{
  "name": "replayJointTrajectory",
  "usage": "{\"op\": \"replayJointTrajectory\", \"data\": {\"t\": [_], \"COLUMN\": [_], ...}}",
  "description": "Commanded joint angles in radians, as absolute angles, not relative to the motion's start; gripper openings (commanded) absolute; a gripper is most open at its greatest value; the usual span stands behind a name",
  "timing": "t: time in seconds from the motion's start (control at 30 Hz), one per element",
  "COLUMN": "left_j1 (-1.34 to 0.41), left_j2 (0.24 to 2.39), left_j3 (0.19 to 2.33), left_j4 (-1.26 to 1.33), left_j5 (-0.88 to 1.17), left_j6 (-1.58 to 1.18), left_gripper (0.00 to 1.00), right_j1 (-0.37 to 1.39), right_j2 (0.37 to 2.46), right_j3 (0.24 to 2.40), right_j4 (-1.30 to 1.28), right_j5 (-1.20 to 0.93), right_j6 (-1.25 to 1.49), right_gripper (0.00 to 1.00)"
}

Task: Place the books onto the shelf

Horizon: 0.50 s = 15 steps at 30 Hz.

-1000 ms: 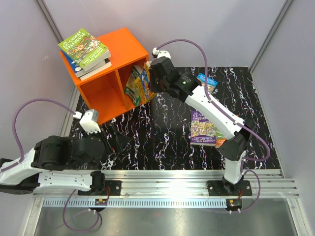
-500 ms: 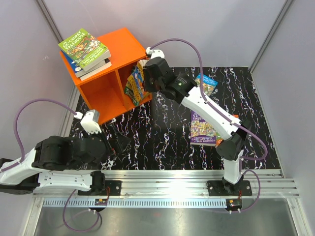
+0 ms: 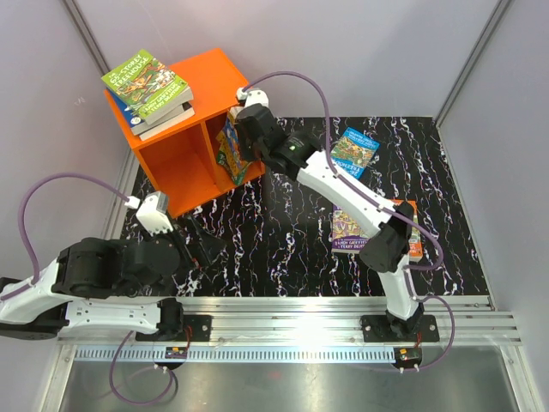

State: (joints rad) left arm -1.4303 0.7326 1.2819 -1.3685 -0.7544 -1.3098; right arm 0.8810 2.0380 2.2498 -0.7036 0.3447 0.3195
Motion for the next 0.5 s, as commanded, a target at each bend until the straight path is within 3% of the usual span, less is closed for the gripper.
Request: {"op": "replayJointTrajectory", "data": {"t": [0.0,0.2,0.47], "left_j1": [-1.43,-1.43,-1.43], "left_j2": [0.723,0.723,0.716], "left_j3": [1.295,1.308,1.296], "left_j4": [-1.505,-1.532,-1.545], "left_j5": [-0.773,-0.788,-0.805], "left_j6": [-1.35,-1.364,-1.387], "left_gripper": [0.99,0.99,0.99], "right_j1": [0.884,0.862,0.85], "right_j2": [2.095,2.204,2.235], "right_j3": [2.319,2.382,2.309], "right_j4": [-0.577,-0.546,-0.423], "right_j5": [0.387,0.374,0.379], "right_j6": [0.284,0.298,0.344], "right_gripper": [0.0,0.0,0.0]}}
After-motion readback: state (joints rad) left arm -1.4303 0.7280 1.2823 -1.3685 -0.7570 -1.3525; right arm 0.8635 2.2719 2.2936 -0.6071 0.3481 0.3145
